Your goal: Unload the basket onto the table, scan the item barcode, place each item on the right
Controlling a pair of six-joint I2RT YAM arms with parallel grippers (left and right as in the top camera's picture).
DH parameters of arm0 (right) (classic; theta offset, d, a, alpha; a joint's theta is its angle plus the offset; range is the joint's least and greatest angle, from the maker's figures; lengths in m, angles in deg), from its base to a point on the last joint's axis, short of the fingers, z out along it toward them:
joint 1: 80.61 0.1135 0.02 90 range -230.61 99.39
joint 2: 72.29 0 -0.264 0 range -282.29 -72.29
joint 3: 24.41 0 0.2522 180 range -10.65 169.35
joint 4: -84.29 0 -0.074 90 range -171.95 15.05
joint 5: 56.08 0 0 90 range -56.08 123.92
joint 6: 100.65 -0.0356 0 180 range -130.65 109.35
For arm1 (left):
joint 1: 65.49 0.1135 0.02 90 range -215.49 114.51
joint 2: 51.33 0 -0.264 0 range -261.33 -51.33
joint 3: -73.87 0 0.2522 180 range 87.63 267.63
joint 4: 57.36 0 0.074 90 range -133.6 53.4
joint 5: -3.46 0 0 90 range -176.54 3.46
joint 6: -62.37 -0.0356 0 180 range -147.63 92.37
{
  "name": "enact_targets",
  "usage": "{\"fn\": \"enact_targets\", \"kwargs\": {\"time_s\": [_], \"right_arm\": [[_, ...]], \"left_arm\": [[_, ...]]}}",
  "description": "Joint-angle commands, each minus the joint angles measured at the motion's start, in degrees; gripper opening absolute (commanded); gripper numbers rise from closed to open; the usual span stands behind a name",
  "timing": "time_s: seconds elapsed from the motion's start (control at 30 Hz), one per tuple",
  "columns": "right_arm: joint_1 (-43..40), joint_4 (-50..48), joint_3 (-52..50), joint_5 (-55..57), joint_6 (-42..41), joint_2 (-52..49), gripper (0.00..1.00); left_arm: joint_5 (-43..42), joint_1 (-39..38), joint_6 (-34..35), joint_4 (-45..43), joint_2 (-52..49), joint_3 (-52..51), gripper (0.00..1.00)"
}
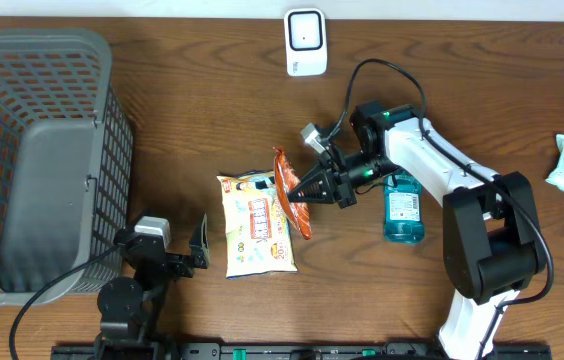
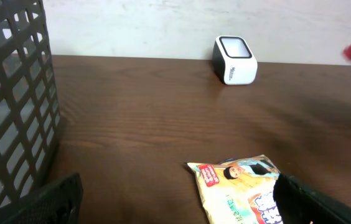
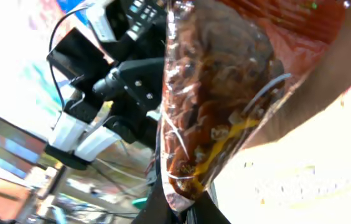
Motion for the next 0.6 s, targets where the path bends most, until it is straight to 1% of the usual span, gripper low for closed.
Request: {"fn": "enact_targets", "kwargs": {"time_s": [0.0,0.1,0.13,0.2,0.27,0.37,0.47,0.5,0.57], "right_arm": [[-0.8,-2.8,-1.0,6.8,-22.9,0.1,0.01],[0.2,-10.3,-3.0,15.3,-41.7,-1.7,0.01],[0.7,-12.7,-3.5,16.2,-45.7,-2.3,0.01],[1.9,-16.6,-3.9,18.1,-50.9,-3.5,0.01],[3.4,-19.7,-3.9,21.7,-54.2,-4.1,0.01],[6.3,-22.9,-3.9,31.3,-58.5,-4.2,0.01],[9.5,-24.6,-3.9,40.9,-59.1,-4.2,0.02],[10.7,-24.8,-4.0,45.4,-59.1,-4.2,0.04],[13.0,-24.7,-4.1,54.1,-60.6,-4.3,0.17]], "left_arm": [[0.1,0.2,-0.8,1.4,0.3,-0.9,0.98],[0.1,0.2,-0.8,1.4,0.3,-0.9,0.98],[0.1,0.2,-0.8,1.4,0.3,-0.9,0.98],[0.1,0.2,-0.8,1.4,0.3,-0.9,0.98],[0.1,0.2,-0.8,1.4,0.3,-0.9,0.98],[0.1,0.2,-0.8,1.4,0.3,-0.9,0.98],[0.1,0.2,-0.8,1.4,0.3,-0.9,0.98],[0.1,0.2,-0.8,1.4,0.3,-0.9,0.98],[0.1,0.2,-0.8,1.4,0.3,-0.9,0.98]]}}
